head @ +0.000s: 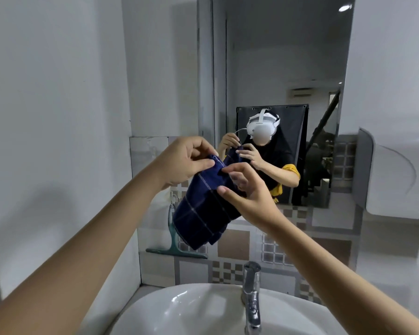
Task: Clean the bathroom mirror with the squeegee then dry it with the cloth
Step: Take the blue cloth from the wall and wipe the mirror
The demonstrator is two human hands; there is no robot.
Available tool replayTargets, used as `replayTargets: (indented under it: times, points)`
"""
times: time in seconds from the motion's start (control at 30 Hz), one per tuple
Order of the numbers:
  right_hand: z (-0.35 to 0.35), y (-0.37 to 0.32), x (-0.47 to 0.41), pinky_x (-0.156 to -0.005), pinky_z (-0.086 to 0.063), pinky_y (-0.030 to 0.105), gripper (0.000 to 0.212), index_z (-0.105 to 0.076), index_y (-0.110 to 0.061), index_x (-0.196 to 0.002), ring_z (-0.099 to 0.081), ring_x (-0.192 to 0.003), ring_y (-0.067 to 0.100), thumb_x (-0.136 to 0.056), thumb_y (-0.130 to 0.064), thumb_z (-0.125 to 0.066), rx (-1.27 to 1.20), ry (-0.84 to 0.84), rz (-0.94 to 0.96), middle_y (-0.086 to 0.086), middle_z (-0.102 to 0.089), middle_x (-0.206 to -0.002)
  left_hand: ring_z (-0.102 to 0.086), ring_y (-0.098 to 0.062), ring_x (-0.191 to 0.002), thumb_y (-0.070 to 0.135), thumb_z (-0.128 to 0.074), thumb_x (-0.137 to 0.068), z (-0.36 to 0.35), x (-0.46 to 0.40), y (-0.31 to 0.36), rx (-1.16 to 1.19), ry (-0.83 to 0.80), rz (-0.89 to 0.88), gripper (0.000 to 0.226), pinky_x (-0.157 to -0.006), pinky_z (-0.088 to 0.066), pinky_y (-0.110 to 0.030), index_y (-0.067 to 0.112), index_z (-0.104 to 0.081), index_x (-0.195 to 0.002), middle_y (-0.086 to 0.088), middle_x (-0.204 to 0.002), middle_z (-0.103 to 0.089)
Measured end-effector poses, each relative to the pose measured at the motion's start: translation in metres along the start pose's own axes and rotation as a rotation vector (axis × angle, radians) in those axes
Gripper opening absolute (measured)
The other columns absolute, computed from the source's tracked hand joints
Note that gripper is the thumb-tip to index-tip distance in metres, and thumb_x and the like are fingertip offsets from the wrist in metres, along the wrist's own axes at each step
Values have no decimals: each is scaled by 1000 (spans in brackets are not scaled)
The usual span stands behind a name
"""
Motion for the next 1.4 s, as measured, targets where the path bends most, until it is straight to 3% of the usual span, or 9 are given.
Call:
replayTargets:
  times: [0.1, 0.23, 0.5, 0.67, 0.93, 1.03, 1.13, 1.27, 1.4]
  points:
    - [9, -4, 12, -74, -59, 43, 30, -55, -19, -113, -68, -91, 29, -86, -14, -66, -137, -76, -24, 18, -64, -101, -66, -20, -78, 2, -61, -84, -8, 2, 13, -13, 31, -37, 13, -73, -56, -31, 10, -64, -94, -10, -81, -69]
    - [33, -4, 20, -73, -59, 49, 43, -57, -21, -118, -68, -85, 37, -77, -17, -73, -209, -58, -88, 29, -64, -94, -64, -23, -78, 2, -61, -84, -15, 2, 20, -80, 121, -69, 11, -74, -56, -37, 13, -64, -88, -13, -79, -66]
    - [74, -11, 20, -72, -60, 36, 33, -64, -17, -107, -70, -85, 27, -75, -9, -68, -494, 22, -136, 11, -73, -92, -55, -11, -60, 9, -59, -86, -42, -7, 30, -227, 278, -160, 10, -58, -49, -22, 19, -62, -85, 2, -74, -61]
    - [80, -17, 11, -71, -57, 28, 45, -54, -25, -126, -70, -93, 19, -82, -17, -65, -579, 71, -144, -3, -73, -101, -61, -12, -74, 4, -58, -86, -37, -33, 42, -144, 386, -236, 11, -65, -51, -18, 14, -62, -87, 1, -82, -64]
    - [95, -23, -46, -81, -58, 39, 25, -66, -26, -116, -66, -96, 19, -95, -18, -55, -471, 366, -259, -2, -69, -105, -63, -11, -76, 11, -60, -86, -6, -91, 33, -86, 410, -177, 9, -70, -53, -20, 17, -65, -90, 5, -82, -65]
    - [108, -40, -77, -76, -54, 32, 22, -64, -28, -113, -59, -89, 13, -96, -19, -54, -404, 509, -213, -4, -64, -99, -66, -16, -80, 15, -58, -88, 11, -110, 27, -32, 424, -169, 16, -69, -56, -28, 13, -64, -103, -1, -91, -68]
    - [123, -67, -118, -82, -53, 28, 20, -62, -30, -112, -60, -88, 8, -95, -19, -56, -313, 661, -71, -6, -63, -100, -62, -15, -89, 25, -57, -88, 30, -127, 21, -88, 433, -145, 27, -67, -48, -19, 10, -59, -111, -2, -104, -64]
    - [148, -86, -181, -84, -54, 23, 25, -60, -28, -117, -59, -85, 5, -92, -22, -59, -263, 917, 31, -8, -62, -103, -54, -17, -106, 27, -58, -87, 49, -150, 3, -291, 424, -154, 32, -84, -38, -21, 13, -55, -116, -4, -119, -59]
    - [149, -116, -250, -69, -41, -3, 35, -50, -21, -127, -54, -78, -17, -93, -22, -57, -30, 931, 218, -28, -55, -92, -49, -24, -114, 30, -69, -78, 57, -182, -20, -515, 377, -252, 59, -94, -36, -20, 8, -46, -127, -10, -126, -52]
Point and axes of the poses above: each hand's wrist, its own x-axis away from the middle knuckle, its own z-axis out of the back of the hand, y = z × x, the point moved 8 cm from there along -x, towards the middle knuckle
